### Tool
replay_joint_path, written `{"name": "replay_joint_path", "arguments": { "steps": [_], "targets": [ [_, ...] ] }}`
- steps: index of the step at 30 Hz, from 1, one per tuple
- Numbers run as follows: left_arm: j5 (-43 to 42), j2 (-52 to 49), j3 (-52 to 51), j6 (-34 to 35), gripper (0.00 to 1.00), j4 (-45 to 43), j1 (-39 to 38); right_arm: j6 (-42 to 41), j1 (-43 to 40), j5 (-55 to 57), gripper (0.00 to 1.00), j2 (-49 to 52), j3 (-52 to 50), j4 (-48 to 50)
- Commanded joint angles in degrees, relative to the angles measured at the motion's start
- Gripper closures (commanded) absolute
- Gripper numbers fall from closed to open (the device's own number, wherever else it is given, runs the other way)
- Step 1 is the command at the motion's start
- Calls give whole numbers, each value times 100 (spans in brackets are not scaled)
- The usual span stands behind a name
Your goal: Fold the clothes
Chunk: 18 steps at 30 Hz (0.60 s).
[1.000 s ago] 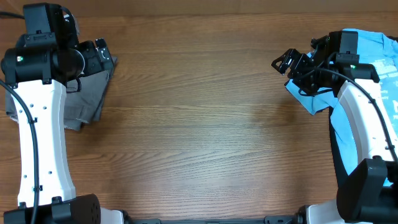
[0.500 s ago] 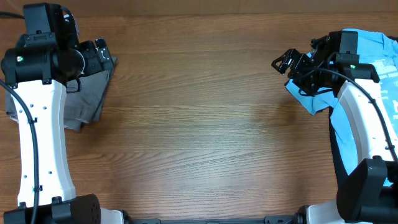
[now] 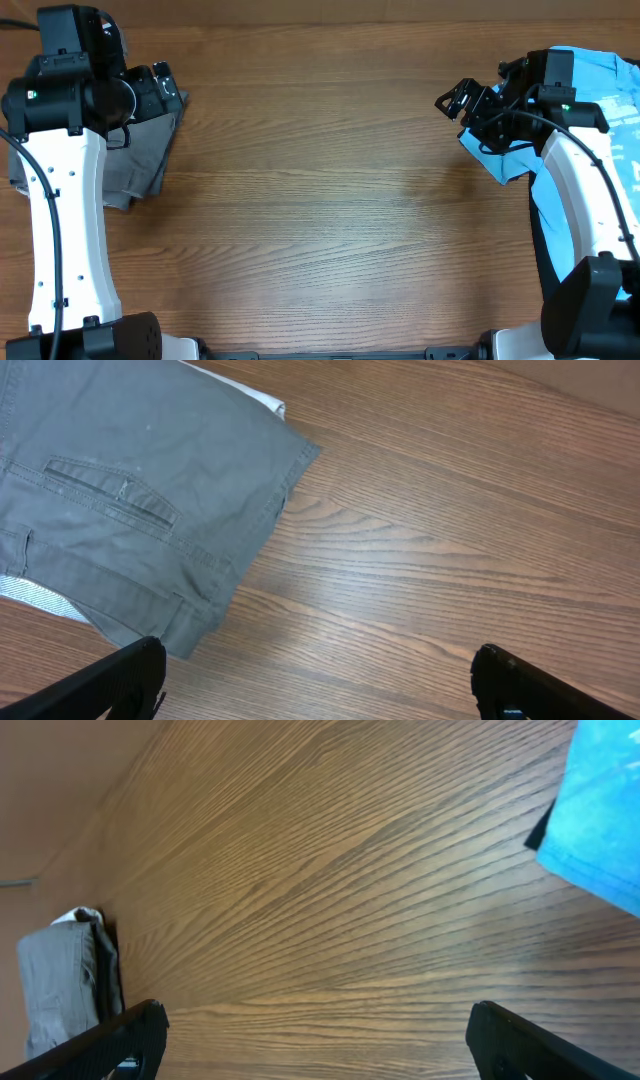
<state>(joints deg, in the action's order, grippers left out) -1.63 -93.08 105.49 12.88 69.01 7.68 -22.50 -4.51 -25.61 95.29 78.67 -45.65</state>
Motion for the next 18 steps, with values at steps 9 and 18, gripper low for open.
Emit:
{"name": "replay_joint_path", "arguments": {
  "steps": [9,18],
  "targets": [
    [57,-28,37,-111,0,-2,-22,-4,636,11,0,-2398,-7,28],
    [57,-28,37,-111,0,-2,-22,0,807,197,0,-4868,-9,-98]
  ]
}}
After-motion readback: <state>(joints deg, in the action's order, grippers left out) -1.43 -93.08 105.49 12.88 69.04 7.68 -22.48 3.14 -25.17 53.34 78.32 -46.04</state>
